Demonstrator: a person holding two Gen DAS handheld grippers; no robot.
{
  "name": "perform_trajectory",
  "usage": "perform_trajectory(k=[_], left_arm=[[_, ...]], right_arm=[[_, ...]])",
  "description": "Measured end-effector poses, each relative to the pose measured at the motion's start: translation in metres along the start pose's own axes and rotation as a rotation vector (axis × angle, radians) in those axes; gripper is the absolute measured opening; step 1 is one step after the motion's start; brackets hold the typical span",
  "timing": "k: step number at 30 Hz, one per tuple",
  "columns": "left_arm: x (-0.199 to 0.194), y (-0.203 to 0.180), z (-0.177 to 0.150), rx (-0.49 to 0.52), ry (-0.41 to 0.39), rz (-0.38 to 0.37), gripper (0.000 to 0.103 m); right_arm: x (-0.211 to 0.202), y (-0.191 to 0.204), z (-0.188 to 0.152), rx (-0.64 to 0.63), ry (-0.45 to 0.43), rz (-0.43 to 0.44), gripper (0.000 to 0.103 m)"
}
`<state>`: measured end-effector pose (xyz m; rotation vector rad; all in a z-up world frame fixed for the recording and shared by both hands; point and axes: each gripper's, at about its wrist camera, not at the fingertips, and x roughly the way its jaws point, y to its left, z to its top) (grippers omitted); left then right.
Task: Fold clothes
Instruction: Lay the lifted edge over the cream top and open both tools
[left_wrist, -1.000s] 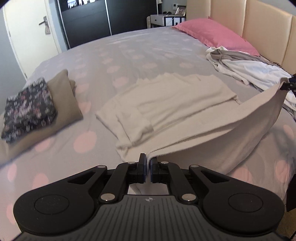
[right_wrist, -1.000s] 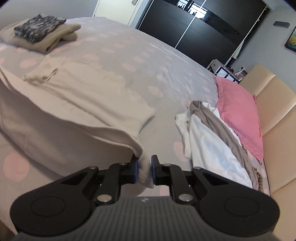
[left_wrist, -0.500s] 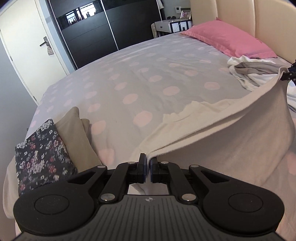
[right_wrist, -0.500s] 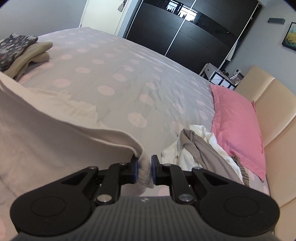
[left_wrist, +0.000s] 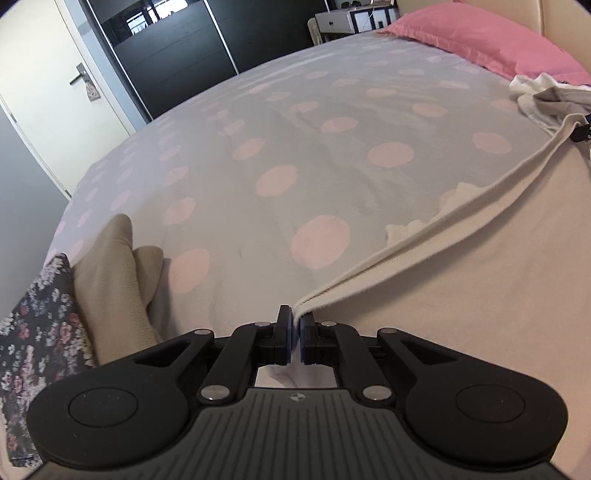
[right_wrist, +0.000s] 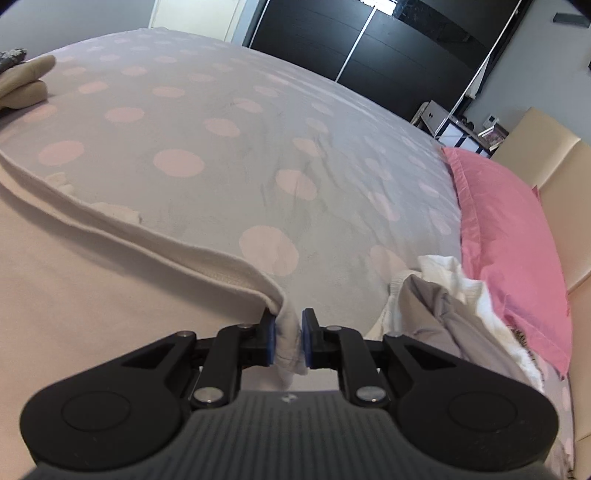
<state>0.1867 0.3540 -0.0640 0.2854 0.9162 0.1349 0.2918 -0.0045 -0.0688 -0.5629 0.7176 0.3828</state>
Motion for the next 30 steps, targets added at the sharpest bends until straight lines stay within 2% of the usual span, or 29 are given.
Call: perform_trajectory(k=[6,10,12,13,15,16,17,18,22,24,30], left_arm=[[0.039,0.002,-0.007,0.000,0.049,0.021,0.003],[0.050,0.006,-0.008,-0.033,0.046,0.033,0.014],[0.051,0.008,-0.009,-0.039,0.043,0.036,0.019],[0.050,0.010,-0.009,-0.043,0.027,0.050,0.024],[0.048,0.013,-0.008,-0.053,-0.007,0.080,0.037],[0.044,0.017,-0.008,-0.067,-0.022,0.101,0.049],[0.040,0.020,-0.009,-0.080,-0.036,0.123,0.053],[0.035,0.024,-0.009,-0.095,-0.042,0.127,0.053],[0.008,0.031,-0.018,-0.140,-0.036,0.046,0.051],[-0.012,0.026,-0.028,-0.121,-0.036,0.000,0.049],[-0.064,0.008,-0.075,-0.118,-0.022,-0.118,0.049]], right_arm=[[0.040,0.008,0.006,0.043,0.024,0.029,0.016],[0.058,0.015,0.005,0.033,0.050,0.025,0.018],[0.060,0.015,0.004,0.041,0.051,0.008,0.029],[0.059,0.016,0.004,0.041,0.041,-0.027,0.034],[0.056,0.011,0.004,0.062,0.035,-0.058,0.036],[0.054,0.007,0.004,0.081,0.035,-0.059,0.036],[0.050,0.003,0.004,0.105,0.035,-0.054,0.036],[0.047,0.000,0.003,0.127,0.035,-0.052,0.036],[0.023,-0.007,-0.008,0.193,0.050,-0.016,0.037],[0.010,-0.007,-0.019,0.217,0.064,0.028,0.037],[-0.033,0.000,-0.056,0.265,0.097,0.141,0.037]])
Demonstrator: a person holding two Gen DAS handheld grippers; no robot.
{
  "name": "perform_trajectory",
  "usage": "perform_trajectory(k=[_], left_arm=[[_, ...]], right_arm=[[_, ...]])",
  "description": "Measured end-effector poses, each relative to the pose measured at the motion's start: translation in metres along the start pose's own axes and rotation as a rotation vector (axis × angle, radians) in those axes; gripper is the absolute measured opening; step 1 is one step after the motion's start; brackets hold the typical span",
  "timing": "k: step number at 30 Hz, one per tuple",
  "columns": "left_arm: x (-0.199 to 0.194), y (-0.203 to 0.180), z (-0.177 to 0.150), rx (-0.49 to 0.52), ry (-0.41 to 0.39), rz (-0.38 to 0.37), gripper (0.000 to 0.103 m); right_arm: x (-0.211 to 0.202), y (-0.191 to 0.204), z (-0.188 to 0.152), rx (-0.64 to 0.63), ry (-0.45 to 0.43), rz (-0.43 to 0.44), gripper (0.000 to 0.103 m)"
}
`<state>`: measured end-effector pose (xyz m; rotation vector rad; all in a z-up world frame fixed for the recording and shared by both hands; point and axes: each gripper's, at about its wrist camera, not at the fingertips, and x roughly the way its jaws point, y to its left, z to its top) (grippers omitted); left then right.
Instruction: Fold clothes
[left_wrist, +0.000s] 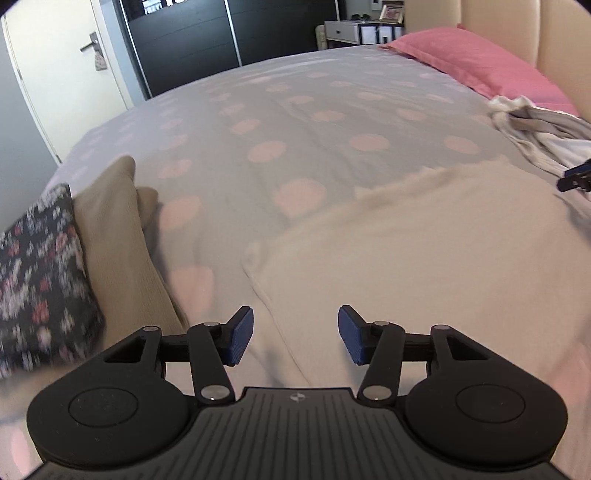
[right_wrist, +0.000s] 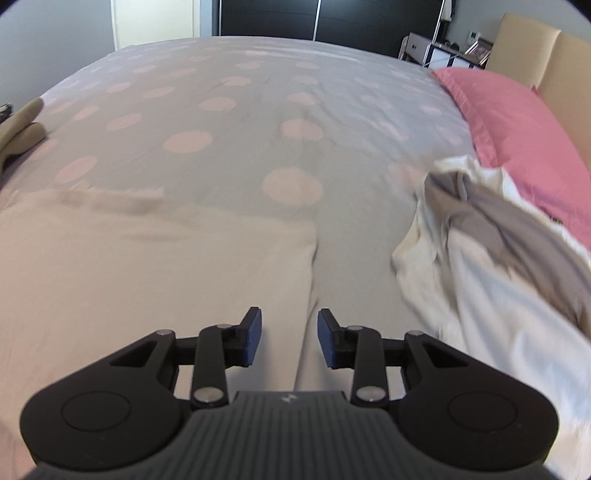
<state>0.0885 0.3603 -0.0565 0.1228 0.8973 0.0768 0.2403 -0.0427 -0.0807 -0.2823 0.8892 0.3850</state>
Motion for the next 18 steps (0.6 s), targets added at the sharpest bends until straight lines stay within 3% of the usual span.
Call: perform_trajectory(k=[3,5,12,16,18], left_arm=[[-0.021,-0.009,-0.028,-0.022,0.009,-0.035,0.049],[-0.027,-0.012,-0.044,-0.070,0.032,-0.062,0.049],[-0.030,-0.020,-0.085,-0.238,0.064,-0.081,0.047],[-0.025,-0.026,-0.092,-0.195,0.111,-0.104,0.013],[-0.024,-0.028,-0.089,-0.147,0.153,-0.118,0.005]], right_arm=[[-0.016,-0.004,-0.025,0.039,0.025,0.015,0.039],[-0.026,-0.011,-0.043,0.108,0.043,0.040,0.046],[-0.039,-0.028,-0.105,0.359,0.107,0.100,0.046],[-0.040,-0.025,-0.117,0.413,0.082,0.169,0.040],[-0.038,-0.022,-0.119,0.439,0.111,0.226,0.014]])
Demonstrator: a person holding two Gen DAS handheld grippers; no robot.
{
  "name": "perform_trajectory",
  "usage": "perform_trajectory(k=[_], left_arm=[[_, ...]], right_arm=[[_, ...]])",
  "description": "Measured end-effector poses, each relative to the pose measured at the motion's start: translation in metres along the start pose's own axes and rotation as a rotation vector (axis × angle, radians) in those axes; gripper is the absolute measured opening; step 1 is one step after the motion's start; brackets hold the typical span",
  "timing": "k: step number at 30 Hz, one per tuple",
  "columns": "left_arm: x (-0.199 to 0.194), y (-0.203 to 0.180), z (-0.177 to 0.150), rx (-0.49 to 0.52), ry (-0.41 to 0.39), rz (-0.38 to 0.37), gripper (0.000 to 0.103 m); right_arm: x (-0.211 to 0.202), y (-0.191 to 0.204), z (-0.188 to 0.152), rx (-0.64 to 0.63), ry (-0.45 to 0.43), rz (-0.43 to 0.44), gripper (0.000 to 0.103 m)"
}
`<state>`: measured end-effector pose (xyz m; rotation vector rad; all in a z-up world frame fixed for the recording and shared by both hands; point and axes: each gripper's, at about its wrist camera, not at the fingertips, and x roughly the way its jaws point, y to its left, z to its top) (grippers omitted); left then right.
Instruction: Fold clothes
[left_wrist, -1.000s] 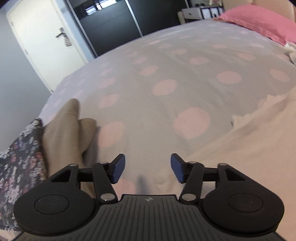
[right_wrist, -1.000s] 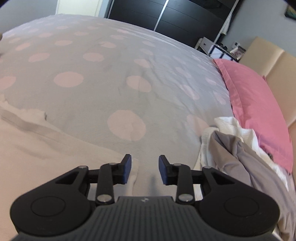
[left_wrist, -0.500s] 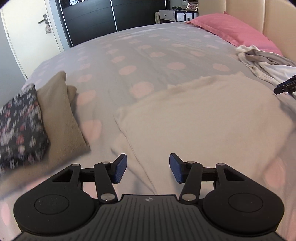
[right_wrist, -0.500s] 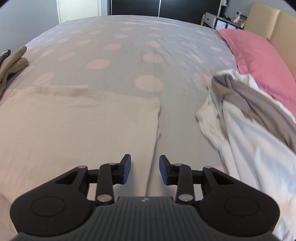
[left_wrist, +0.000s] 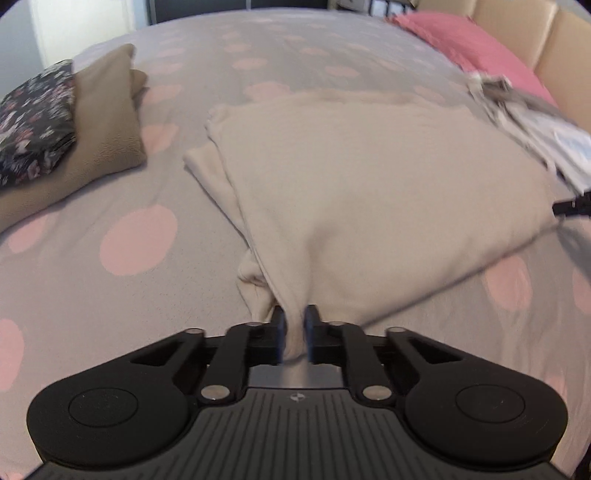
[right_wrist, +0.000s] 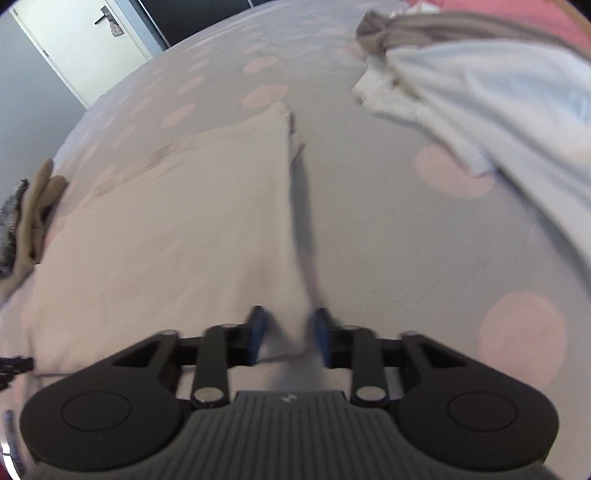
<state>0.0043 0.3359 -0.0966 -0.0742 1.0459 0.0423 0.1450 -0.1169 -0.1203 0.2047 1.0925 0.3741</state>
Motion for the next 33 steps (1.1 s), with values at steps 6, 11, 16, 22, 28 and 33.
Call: perform_trajectory(k=[6,11,16,22,28,33], left_arm=[[-0.005,0.006,0.003,0.046,0.052,-0.002,0.003],[-0.018,0.015,0.009,0.027,0.058,-0.014,0.003],[-0.036,0.018,0.016,0.057,0.058,0.048,0.007],[-0.059,0.014,0.016,0.115,-0.029,0.107,0.023],[-0.071,-0.022,0.015,0.295,-0.085,0.115,0.026],[-0.074,-0.044,0.008,0.448,-0.099,0.115,0.029]], right_arm=[[-0.007,0.013,0.005,-0.074,-0.008,-0.135,0.009],[-0.013,0.007,0.006,-0.068,0.006,-0.137,0.010],[-0.024,0.005,0.004,-0.134,0.008,-0.259,0.015],[-0.042,0.007,-0.001,-0.218,-0.063,-0.228,0.027],[-0.046,0.043,-0.019,-0.480,-0.093,-0.208,0.033],[-0.048,0.068,-0.048,-0.750,-0.125,-0.228,0.040]])
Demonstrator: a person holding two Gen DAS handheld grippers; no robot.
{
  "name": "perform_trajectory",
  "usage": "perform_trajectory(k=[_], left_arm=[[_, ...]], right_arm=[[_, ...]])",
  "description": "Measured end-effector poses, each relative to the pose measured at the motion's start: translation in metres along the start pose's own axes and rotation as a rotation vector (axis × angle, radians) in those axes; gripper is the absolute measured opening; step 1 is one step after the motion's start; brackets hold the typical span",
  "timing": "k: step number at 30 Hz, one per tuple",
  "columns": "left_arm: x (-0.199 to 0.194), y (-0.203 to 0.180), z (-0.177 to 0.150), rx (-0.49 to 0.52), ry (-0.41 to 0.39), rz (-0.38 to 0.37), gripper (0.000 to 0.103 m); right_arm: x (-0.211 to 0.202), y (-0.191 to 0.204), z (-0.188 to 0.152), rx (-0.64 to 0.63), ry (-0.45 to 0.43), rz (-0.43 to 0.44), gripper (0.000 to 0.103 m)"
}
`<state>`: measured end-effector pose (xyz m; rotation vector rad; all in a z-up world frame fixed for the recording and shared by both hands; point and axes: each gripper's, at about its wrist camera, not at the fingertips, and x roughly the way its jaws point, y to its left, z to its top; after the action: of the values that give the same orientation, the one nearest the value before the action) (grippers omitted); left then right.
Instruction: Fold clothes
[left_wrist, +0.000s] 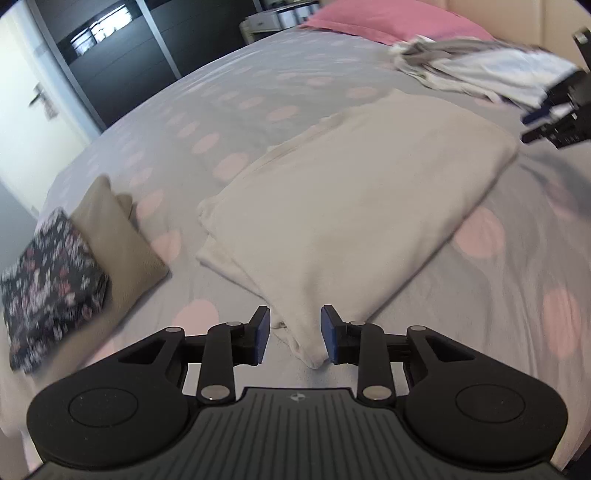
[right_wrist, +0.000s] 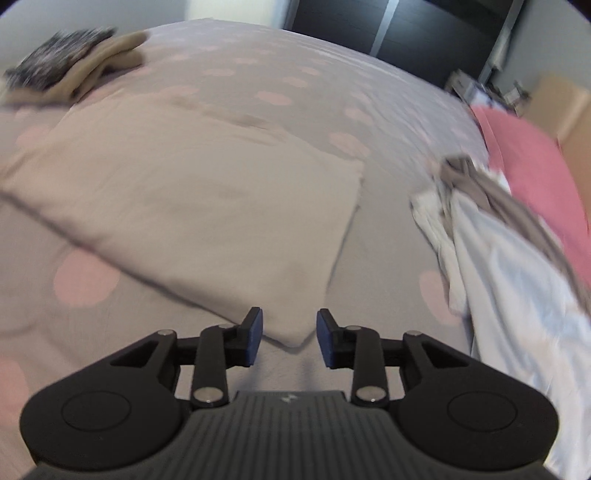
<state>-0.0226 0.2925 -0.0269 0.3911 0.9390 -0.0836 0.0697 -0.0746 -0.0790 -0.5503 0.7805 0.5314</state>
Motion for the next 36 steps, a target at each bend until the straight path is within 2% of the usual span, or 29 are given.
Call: perform_trajectory(k=[3,4,7,9,13,18,22,25,27,28,29,30,31,33,36], left_arm=[[0.003,-0.012,-0.003,0.097,-0.021,0.001,0.038],[0.005,-0.016,-0.003,0.119,-0.026,0.002,0.041],[0.017,-0.033,-0.008,0.206,-0.026,0.017,0.041],[0.026,-0.050,-0.014,0.300,-0.017,0.052,0.041],[0.045,-0.081,-0.028,0.482,0.040,0.073,0.042],[0.072,-0.108,-0.042,0.610,0.073,0.206,0.042],[0.083,-0.121,-0.054,0.761,0.009,0.276,0.040],[0.090,-0.108,-0.049,0.711,0.011,0.250,0.029],[0.093,-0.098,-0.042,0.663,0.026,0.230,0.024],[0.093,-0.094,-0.039,0.646,0.033,0.219,0.016],[0.091,-0.093,-0.037,0.640,0.039,0.208,0.011],[0.089,-0.091,-0.034,0.634,0.046,0.197,0.010],[0.086,-0.089,-0.031,0.619,0.052,0.183,0.006],[0.079,-0.083,-0.023,0.584,0.053,0.167,0.006],[0.071,-0.078,-0.017,0.577,0.054,0.159,0.005]], right_arm=[[0.000,0.014,-0.005,-0.135,-0.031,-0.008,0.049],[0.002,0.018,-0.007,-0.175,-0.032,-0.012,0.050],[0.008,0.030,-0.012,-0.294,-0.034,-0.023,0.050],[0.013,0.033,-0.014,-0.339,-0.032,-0.023,0.051],[0.023,0.042,-0.018,-0.445,-0.025,-0.033,0.061],[0.037,0.054,-0.028,-0.621,-0.029,-0.102,0.063],[0.050,0.058,-0.028,-0.696,-0.032,-0.149,0.063],[0.064,0.059,-0.026,-0.763,-0.044,-0.208,0.060],[0.070,0.061,-0.025,-0.802,-0.046,-0.208,0.044],[0.072,0.063,-0.024,-0.815,-0.043,-0.207,0.038],[0.073,0.063,-0.023,-0.822,-0.036,-0.201,0.022],[0.074,0.063,-0.022,-0.820,-0.028,-0.197,0.017],[0.073,0.061,-0.019,-0.811,-0.024,-0.194,0.015],[0.071,0.056,-0.013,-0.786,-0.015,-0.186,0.011],[0.061,0.048,-0.003,-0.747,-0.001,-0.157,0.009]])
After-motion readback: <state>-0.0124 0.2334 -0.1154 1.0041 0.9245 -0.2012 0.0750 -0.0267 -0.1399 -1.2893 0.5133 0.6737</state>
